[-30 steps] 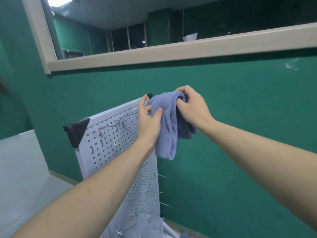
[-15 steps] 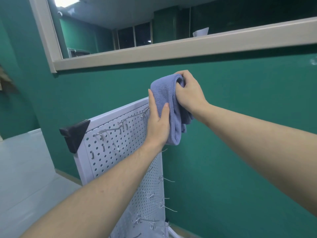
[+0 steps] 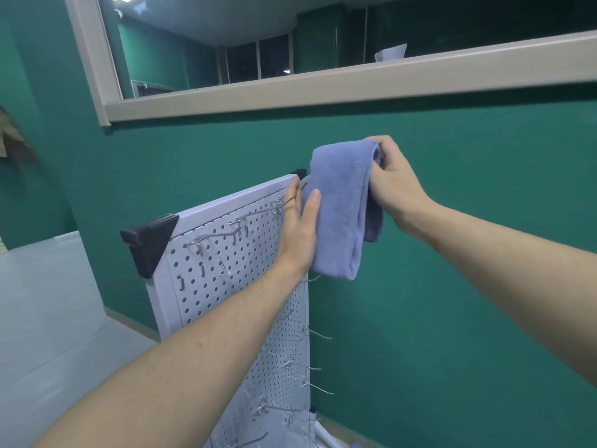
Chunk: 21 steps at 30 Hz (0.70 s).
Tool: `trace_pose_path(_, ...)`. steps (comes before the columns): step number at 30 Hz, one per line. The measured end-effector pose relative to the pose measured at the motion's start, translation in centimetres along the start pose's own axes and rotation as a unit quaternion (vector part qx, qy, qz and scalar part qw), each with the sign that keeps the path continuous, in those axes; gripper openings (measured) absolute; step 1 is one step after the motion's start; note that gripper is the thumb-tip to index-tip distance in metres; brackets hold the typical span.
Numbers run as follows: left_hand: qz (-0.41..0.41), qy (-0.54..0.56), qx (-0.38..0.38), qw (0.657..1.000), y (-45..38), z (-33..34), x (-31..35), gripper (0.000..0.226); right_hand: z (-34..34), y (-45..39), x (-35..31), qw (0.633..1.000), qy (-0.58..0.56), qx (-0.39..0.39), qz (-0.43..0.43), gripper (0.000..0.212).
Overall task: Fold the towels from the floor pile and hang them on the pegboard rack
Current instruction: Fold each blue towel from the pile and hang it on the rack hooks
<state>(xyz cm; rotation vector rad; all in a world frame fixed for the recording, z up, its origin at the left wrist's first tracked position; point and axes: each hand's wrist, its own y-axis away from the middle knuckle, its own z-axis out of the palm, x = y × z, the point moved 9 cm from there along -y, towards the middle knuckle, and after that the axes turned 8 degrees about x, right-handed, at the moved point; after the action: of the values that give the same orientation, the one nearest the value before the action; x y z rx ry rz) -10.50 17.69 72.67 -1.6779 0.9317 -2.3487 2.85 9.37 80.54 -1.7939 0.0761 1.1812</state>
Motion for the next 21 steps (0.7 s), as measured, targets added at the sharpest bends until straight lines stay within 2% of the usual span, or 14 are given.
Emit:
trace_pose_path(4, -0.039, 0.037, 0.024, 0.998, -0.2, -0.8, 0.2, 0.079, 2.1, 0.2, -1.2, 0.996, 0.06, -0.029, -0.056, 0.006)
trace_pose_path(7, -0.069, 0.035, 0.007, 0.997, 0.0, -0.9, -0.4, 0.067, 3.3, -0.1, -1.9, 0.99, 0.112, -0.021, -0.077, 0.009)
trace_pose_path(10, -0.121, 0.079, 0.016, 0.989, 0.0, -1.3, -1.4, 0.064, 3.9, -0.7, -2.2, 0.985, 0.154, -0.001, -0.079, 0.012)
trace_pose_path(13, -0.156, 0.146, 0.064, 0.975, -0.4, -1.8, -1.7, 0.053, 5.3, -0.7, -1.8, 0.972, 0.218, -0.049, -0.078, 0.013)
trace_pose_path(15, -0.174, 0.2, 0.067, 0.962, -0.2, -1.5, -1.7, 0.053, 5.8, -0.7, -1.0, 0.965, 0.244, -0.075, -0.055, 0.015)
trace_pose_path(18, -0.174, 0.198, 0.088, 0.961, 0.1, -1.6, -1.8, 0.05, 5.4, -0.7, -0.4, 0.965, 0.25, -0.077, -0.026, 0.019)
trace_pose_path(21, -0.133, 0.154, 0.096, 0.974, 0.1, -2.3, -1.9, 0.041, 5.7, -0.8, -0.7, 0.967, 0.239, -0.089, -0.016, 0.016)
